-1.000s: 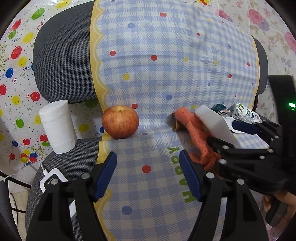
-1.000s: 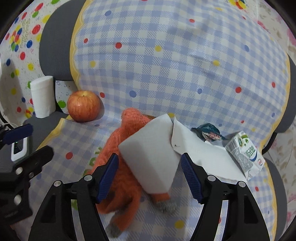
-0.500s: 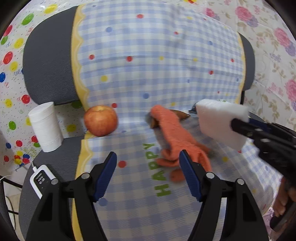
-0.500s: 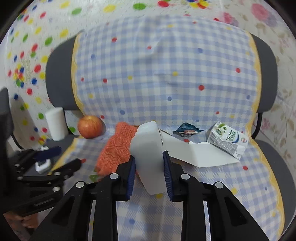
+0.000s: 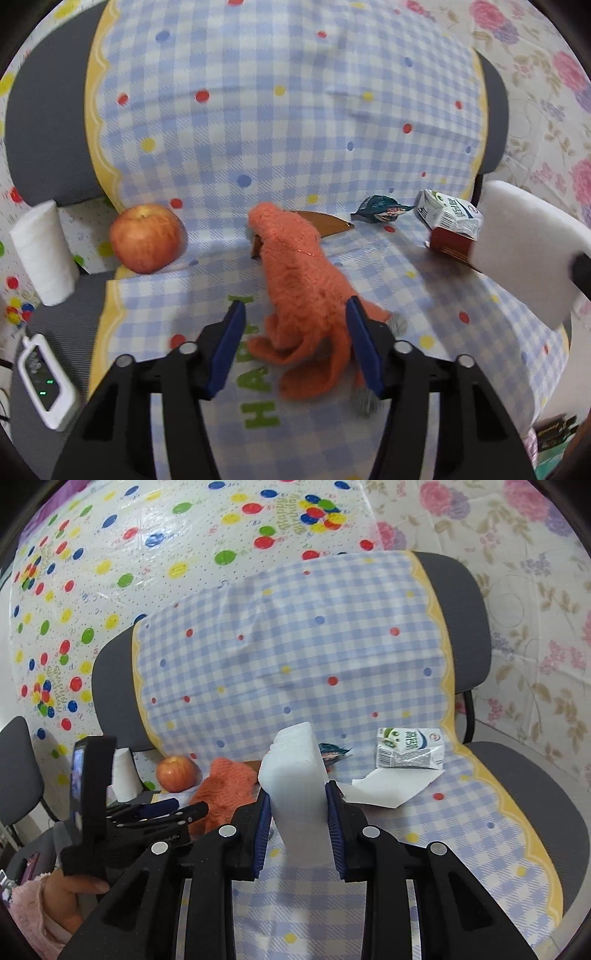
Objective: Collect trash
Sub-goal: 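Grasp the white foam block with the right tool while the left tool grasps the orange knitted glove, then carry the foam block and orange glove to the pink bin and open both tools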
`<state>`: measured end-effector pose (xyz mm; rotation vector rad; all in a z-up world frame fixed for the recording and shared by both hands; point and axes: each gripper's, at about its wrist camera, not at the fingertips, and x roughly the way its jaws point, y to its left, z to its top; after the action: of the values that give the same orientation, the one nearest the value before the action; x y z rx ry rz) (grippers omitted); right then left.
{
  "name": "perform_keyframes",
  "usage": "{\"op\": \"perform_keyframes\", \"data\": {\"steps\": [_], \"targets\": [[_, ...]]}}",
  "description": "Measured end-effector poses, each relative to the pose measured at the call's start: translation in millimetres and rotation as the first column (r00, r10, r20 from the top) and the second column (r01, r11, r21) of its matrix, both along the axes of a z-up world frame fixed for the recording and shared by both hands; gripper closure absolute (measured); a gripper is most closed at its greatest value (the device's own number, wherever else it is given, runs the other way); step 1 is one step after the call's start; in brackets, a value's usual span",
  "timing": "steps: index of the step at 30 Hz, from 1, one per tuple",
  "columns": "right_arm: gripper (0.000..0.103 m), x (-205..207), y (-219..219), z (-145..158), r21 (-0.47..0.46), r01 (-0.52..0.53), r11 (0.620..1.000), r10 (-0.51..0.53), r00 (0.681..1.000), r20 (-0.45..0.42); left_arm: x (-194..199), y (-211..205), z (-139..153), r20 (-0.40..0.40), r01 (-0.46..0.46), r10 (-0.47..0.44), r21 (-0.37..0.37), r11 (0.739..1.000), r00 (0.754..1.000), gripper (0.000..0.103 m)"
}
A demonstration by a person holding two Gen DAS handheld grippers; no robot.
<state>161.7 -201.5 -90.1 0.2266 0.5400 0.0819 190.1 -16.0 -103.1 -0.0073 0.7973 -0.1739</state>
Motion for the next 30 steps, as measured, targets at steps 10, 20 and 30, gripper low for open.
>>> {"op": "perform_keyframes", "data": {"steps": [10, 20, 30], "targets": [[0.073, -8, 10, -21, 0.006, -0.037, 0.999, 0.037, 0.997, -0.068, -5, -3, 2, 0.063, -0.002, 0.001, 0.012, 1.000, 0.998, 0.096], [0.073, -31, 22, 8, 0.076, -0.085, 0.993, 0.084, 0.996, 0.021, -98, 36, 73, 0.332, 0.054, -0.093, 0.125, 0.991, 0.939, 0.097], [0.073, -56, 24, 32, 0.036, -0.056, 0.998, 0.053, 0.996, 0.074, -122, 52, 126, 0.415, 0.136, -0.081, -0.104, 0.985, 0.906, 0.097]]}}
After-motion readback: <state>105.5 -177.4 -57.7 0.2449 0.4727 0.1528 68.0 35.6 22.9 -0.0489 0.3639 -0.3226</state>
